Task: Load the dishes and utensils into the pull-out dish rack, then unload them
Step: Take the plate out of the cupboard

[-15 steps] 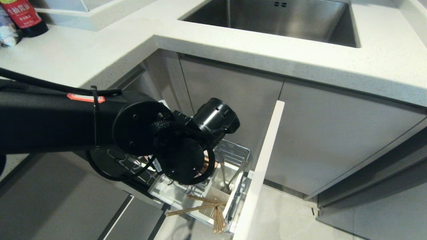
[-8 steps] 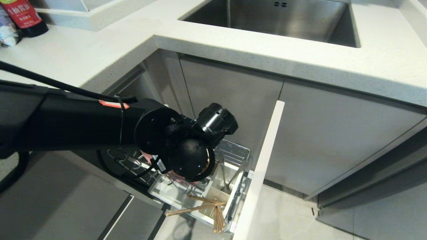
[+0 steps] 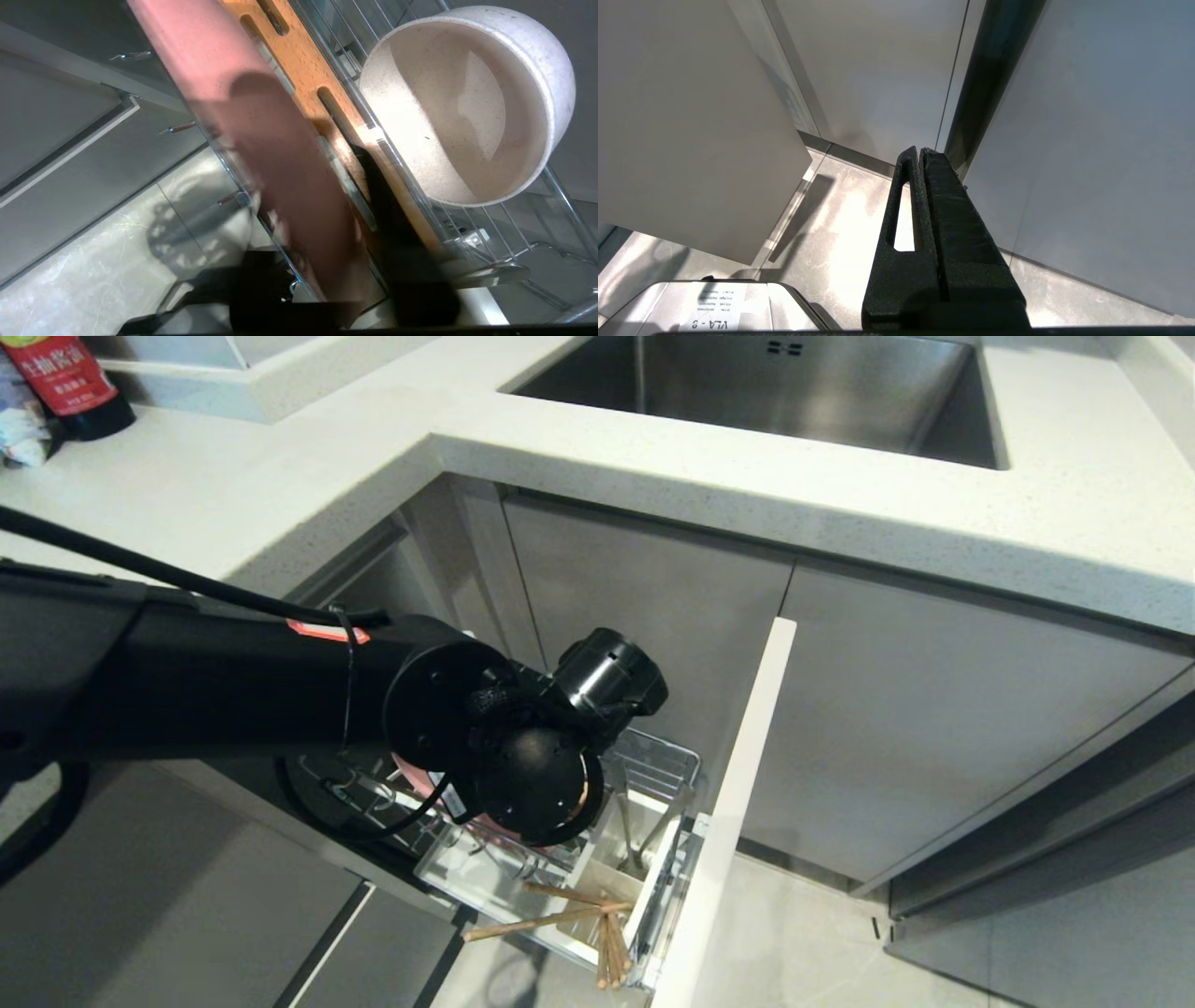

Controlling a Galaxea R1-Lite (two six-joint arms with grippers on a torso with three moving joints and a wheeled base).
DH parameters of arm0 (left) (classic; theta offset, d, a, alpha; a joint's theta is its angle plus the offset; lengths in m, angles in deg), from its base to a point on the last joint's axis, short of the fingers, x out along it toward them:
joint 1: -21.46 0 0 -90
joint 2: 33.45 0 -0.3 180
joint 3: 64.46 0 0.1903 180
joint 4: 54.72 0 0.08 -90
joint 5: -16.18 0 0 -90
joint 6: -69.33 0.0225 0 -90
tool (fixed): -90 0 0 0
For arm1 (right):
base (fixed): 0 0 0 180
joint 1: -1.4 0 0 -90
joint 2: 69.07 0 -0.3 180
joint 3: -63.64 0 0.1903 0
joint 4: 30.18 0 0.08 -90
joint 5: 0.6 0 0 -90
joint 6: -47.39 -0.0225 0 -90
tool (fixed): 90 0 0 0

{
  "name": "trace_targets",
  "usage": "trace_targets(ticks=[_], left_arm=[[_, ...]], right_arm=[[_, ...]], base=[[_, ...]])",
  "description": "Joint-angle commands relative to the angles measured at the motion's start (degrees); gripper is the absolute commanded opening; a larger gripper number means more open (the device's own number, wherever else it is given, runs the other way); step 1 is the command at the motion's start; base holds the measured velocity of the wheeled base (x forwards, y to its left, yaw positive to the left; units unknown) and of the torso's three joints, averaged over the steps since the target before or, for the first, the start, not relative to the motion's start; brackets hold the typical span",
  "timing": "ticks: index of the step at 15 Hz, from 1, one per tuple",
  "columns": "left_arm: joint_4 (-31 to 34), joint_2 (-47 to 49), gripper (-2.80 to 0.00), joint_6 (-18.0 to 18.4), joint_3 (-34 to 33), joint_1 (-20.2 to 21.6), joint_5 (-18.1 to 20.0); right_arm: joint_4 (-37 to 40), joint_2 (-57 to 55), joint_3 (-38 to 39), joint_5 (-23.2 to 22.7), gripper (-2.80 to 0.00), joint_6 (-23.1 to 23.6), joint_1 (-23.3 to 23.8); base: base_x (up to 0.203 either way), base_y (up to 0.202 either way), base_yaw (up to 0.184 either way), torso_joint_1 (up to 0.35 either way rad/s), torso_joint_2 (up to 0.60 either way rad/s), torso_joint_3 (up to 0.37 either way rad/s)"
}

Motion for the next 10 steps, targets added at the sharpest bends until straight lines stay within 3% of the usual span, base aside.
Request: trace_targets(ticks=[1, 10], left_arm=[[0.49, -0.31, -2.8, -0.19, 0.0, 0.05, -0.39], [-0.55, -4.24, -2.8, -0.36, -0.08, -1.95, -0.39]], right_arm=[[-0.03, -0.02, 0.0, -0.01, -2.8, 0.06, -0.01], [-0.02, -0.02, 0.0, -0.01, -2.8, 0.06, -0.01]], base=[[0.0, 0.0, 0.0, 0.0, 0.0, 0.0], [0.0, 0.0, 0.0, 0.0, 0.0, 0.0]])
